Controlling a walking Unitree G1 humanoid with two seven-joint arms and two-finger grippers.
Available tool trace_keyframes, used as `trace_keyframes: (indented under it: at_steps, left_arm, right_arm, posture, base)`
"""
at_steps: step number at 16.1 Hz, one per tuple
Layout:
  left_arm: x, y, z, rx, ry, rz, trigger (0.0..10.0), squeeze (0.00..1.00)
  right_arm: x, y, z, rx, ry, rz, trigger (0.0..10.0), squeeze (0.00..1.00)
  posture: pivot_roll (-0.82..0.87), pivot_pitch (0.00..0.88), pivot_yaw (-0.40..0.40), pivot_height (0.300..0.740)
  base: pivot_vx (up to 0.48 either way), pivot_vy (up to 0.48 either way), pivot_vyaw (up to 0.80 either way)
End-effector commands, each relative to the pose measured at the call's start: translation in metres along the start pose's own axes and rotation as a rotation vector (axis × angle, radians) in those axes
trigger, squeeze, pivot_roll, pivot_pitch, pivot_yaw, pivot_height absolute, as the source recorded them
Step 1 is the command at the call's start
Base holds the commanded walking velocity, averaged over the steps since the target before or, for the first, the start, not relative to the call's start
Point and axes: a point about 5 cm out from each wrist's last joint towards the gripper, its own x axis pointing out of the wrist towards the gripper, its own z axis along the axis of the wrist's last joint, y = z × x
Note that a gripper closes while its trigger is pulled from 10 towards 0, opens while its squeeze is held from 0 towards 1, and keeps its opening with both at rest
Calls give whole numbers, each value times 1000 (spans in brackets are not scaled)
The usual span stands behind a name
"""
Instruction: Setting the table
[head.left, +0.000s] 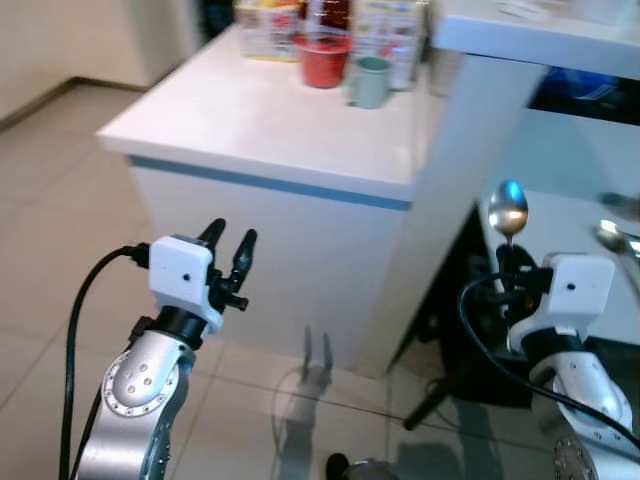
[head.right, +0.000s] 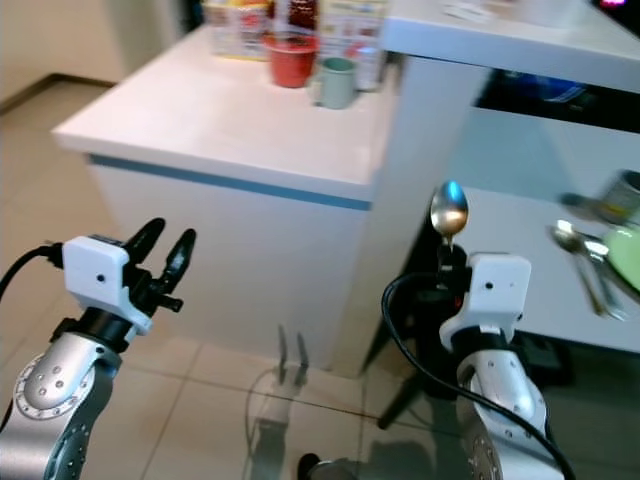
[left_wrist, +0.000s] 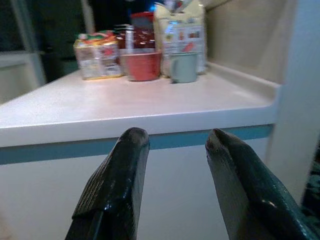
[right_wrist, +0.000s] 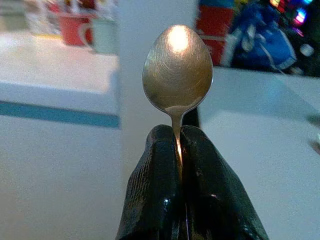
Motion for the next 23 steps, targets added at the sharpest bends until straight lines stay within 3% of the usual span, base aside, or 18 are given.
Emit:
trace_keyframes:
  at_steps: [1,4,10,15,18,23]
  left_arm:
    - [1,-3,1,6,6,-13,10000,0]
    - [9,1,-2,4,15,21,10000,0]
    - [18,3,-3,1,13,26,10000,0]
    - [27,8,-3,29,6,10,10000,0]
    - [33,11,-2,28,-4,13,10000,0]
    - [38,16,-13,-43,17,85,10000,0]
  right_arm:
    - [-1,-2,1,9,10,-16,10000,0]
    - [12,4,-1,10,23,22,10000,0]
    - [18,7,9,21,-19,31,10000,0]
    - [23,0,-1,78,16,-59,10000,0]
    - [24,-4,-3,79,23,-88,10000,0]
    - [35,-1,-5,51,48,-63,10000,0]
  posture:
    - [48,3,-30,740]
    - [48,0,-27,740]
    - [45,0,-19,740]
    - [43,0,1,740]
    - [40,0,5,740]
    - [27,0,14,740]
  base:
    - [0,-382,-800]
    - [0,-449,-198]
    - [0,-450,0]
    - [0,-449,0]
    - [0,-450,-708]
    - [0,-442,-160]
